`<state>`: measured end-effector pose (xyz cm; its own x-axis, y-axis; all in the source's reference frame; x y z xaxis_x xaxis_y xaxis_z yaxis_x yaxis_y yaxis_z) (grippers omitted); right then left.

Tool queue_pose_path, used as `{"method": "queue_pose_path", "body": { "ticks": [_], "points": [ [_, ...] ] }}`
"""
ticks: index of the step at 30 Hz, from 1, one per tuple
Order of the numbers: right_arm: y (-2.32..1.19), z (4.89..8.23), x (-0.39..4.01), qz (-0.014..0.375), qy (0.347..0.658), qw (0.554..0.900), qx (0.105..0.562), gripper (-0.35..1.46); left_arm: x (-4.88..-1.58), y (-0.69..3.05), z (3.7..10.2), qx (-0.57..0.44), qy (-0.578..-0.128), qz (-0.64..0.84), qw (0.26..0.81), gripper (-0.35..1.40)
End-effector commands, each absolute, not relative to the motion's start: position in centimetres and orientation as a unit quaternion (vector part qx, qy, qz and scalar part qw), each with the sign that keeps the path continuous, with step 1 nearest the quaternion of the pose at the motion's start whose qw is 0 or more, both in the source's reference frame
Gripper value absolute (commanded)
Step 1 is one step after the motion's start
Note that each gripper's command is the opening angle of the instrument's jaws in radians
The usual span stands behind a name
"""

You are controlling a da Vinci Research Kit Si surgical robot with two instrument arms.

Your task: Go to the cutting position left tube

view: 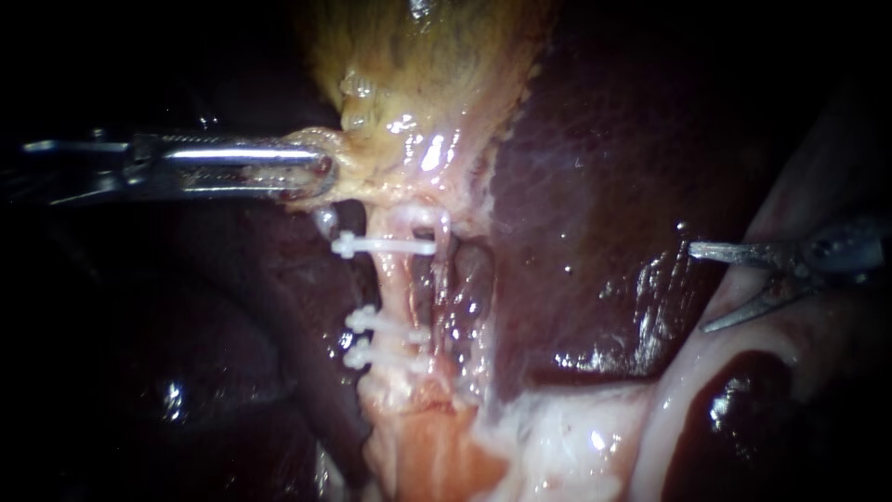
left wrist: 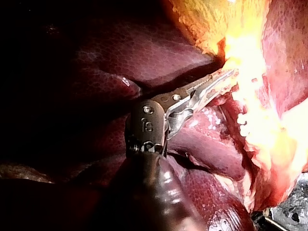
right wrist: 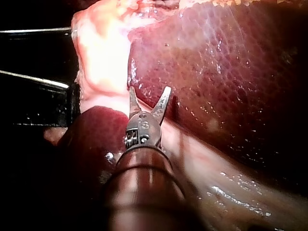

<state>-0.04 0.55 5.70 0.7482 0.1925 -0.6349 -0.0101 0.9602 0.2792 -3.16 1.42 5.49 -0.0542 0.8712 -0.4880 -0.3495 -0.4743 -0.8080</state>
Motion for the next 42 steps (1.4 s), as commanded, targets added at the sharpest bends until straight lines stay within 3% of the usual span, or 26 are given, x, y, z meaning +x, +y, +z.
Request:
{"method": "queue_pose_path", "body": {
  "ticks": [1,14,23,29,35,42],
  "points": [
    [0.55,5.7,-0.04,0.055,0.351,0.926,0.13,1.43,-3.12,1.45,5.46,-0.522,-0.252,0.681,0.447,-0.35],
    [0.56,5.71,-0.05,0.055,0.35,0.926,0.13,1.43,-2.59,1.73,4.84,-0.531,-0.247,0.666,0.461,-0.35],
    [0.58,5.64,0.01,0.05,0.357,0.92,0.152,1.45,-2.53,1.72,4.81,-0.532,-0.245,0.666,0.463,-0.35],
    [0.67,5.37,0.43,0.049,0.379,0.895,0.232,1.45,-2.54,1.71,4.82,-0.532,-0.244,0.666,0.463,-0.35],
    [0.6,5.19,1.03,0.074,0.41,0.868,0.271,1.45,-2.54,1.7,4.82,-0.532,-0.244,0.666,0.463,-0.35],
    [0.56,5.22,1.8,0.105,0.436,0.834,0.321,1.45,-2.56,1.69,4.83,-0.532,-0.243,0.666,0.463,-0.35]
  ]
}}
